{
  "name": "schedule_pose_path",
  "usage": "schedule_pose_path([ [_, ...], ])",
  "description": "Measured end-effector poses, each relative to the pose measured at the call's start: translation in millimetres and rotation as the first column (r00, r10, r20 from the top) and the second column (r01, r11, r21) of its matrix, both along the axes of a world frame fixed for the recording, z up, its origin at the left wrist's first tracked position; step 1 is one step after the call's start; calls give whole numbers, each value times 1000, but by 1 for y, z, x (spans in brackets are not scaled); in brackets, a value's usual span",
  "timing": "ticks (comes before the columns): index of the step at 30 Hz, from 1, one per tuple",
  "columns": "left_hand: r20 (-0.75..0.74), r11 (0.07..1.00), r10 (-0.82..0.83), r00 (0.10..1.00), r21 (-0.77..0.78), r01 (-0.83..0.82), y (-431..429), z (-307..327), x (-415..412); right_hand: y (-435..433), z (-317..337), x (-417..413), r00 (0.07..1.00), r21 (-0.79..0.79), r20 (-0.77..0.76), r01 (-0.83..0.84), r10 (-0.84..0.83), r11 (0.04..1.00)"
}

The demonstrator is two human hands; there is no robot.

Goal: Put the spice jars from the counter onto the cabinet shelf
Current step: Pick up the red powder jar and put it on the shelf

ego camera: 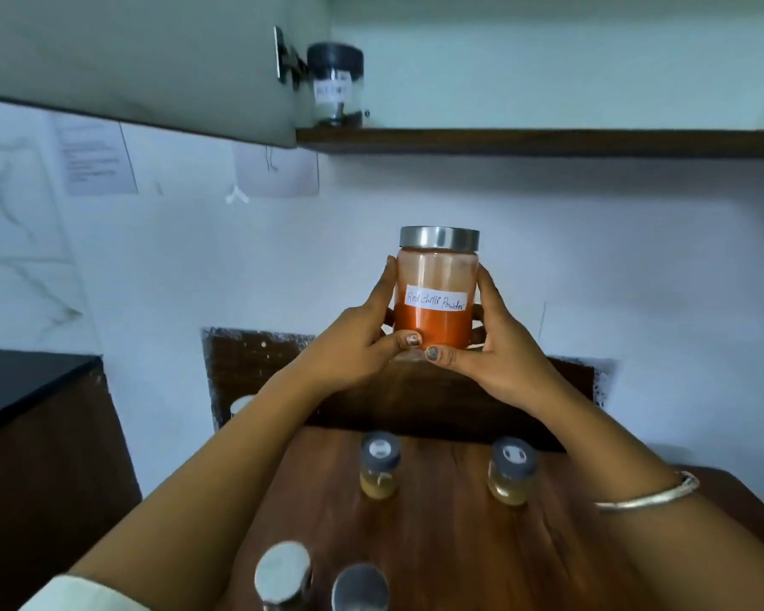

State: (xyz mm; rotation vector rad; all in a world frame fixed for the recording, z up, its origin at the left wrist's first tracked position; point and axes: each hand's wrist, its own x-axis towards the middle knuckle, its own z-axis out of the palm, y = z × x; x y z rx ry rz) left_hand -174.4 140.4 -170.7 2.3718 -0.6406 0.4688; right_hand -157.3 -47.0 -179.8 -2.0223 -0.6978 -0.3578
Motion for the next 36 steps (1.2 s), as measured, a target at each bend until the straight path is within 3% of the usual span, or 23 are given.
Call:
schedule_pose_path([
  [11,258,964,180,949,-240,-118,28,120,112,45,124,122,946,159,323,-30,-23,987],
  [15,305,920,193,933,-387,-63,31,148,151,57,160,164,914,148,402,-5,-56,989],
  [18,373,925,219,902,-373,-70,29,168,179,58,182,192,886,133,450,56,-111,990],
  [22,460,939,267,847,-322,-121,25,183,212,59,199,222,855,133,488,129,-178,983],
  [26,514,920,338,788,-356,-162,20,186,237,59,205,247,884,121,412,189,-223,974],
  [31,591,912,399,701,-332,-239,19,177,254,61,205,258,850,-2,438,325,-292,946],
  [36,578,865,493,650,-408,-293,18,171,263,68,212,257,822,-133,452,447,-347,885],
])
